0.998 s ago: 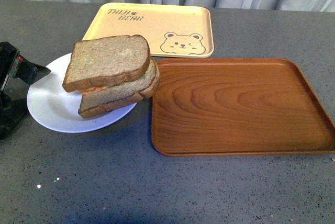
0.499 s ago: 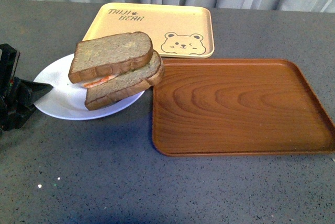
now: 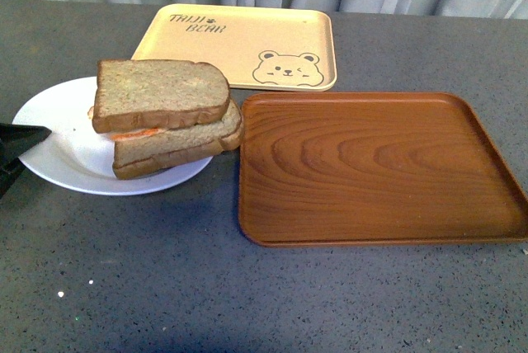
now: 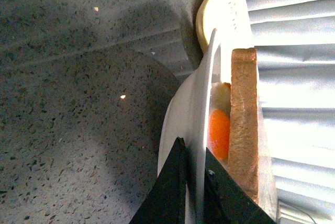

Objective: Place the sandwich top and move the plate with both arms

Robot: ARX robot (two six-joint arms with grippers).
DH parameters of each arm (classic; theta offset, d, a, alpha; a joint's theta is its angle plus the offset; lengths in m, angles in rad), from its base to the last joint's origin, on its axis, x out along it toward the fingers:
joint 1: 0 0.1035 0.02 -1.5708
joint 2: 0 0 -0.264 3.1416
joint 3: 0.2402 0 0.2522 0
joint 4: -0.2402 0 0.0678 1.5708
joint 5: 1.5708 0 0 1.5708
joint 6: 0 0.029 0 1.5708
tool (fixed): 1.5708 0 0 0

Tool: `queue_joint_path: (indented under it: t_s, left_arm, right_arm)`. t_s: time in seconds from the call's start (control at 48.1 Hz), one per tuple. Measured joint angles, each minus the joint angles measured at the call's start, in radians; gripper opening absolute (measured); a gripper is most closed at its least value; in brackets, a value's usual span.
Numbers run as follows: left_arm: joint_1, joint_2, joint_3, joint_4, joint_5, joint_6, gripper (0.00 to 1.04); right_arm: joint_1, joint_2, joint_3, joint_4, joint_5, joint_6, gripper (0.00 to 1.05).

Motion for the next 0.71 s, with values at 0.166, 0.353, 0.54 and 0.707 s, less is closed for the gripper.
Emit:
queue_joint_path:
  t_s: [0.166,0.353,0.54,0.707]
  left_arm:
    - [-0.014,-0.043,0.038,-0.057,-0.003,-0.021,0.02]
    - [-0.068,-0.054,0.181,-0.16,-0.014,-0.043,0.02]
    - [-0.146,0.002,0.412,-0.289,-0.034,-0.046,0.02]
    - [-0.195,0.099,0.576,-0.361,-0.044,-0.06,0.02]
  right_arm:
    - [0.0,0.0,0.0,0.0,0.0,0.0,0.96]
    - [0.0,0.0,0.0,0.0,0.0,0.0,0.96]
    - [0.0,0.0,0.0,0.0,0.0,0.0,0.96]
    - [0.0,0.0,0.0,0.0,0.0,0.0,0.96]
